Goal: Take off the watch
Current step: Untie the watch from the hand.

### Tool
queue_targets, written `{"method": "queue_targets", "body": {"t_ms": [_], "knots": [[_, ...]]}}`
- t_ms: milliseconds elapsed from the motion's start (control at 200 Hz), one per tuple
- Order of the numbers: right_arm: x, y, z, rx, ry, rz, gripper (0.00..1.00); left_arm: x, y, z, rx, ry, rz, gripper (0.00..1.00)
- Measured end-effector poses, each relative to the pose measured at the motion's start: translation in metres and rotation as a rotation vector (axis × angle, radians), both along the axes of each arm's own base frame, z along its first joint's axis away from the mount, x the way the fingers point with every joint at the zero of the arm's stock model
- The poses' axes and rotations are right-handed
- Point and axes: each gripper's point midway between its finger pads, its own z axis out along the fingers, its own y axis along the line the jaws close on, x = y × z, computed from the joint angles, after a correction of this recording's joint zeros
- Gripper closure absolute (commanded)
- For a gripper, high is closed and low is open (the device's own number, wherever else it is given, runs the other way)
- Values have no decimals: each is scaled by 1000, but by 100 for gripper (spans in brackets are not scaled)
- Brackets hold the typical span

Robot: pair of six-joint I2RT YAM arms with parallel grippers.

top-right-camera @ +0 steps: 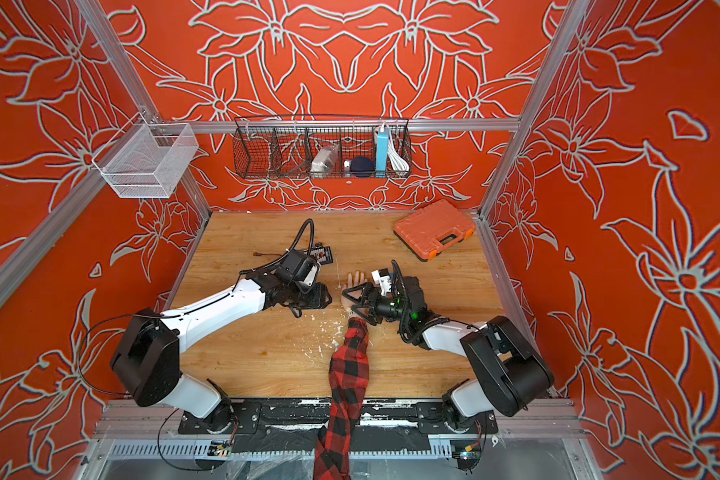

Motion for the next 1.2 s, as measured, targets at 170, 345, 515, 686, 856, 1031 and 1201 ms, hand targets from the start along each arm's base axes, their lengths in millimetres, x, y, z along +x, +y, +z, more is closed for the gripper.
{"method": "queue_targets", "body": {"t_ms": [170, 345, 515, 686, 856, 1031, 1201], "knots": [[-3, 16, 6, 4, -12, 27, 5, 1, 7, 3, -9, -5, 15, 47], [-6, 31, 14, 14, -29, 58, 6, 0, 14, 4, -11, -13, 24, 47], [-3, 37, 23, 9, -57, 70, 9, -4, 18, 4, -18, -10, 24, 47], [1, 32, 24, -133, -103, 71, 9, -7, 18, 1, -21, 0, 20, 47], [0, 19, 44, -249, -214, 63, 10, -8, 16, 1, -30, 3, 14, 47], [-2, 0, 25, -416, -242, 57, 12, -10, 11, -2, -50, 25, -1, 47], [-3, -26, 0, -625, -257, 66, 15, -12, 7, -9, -64, 57, -11, 48]]}}
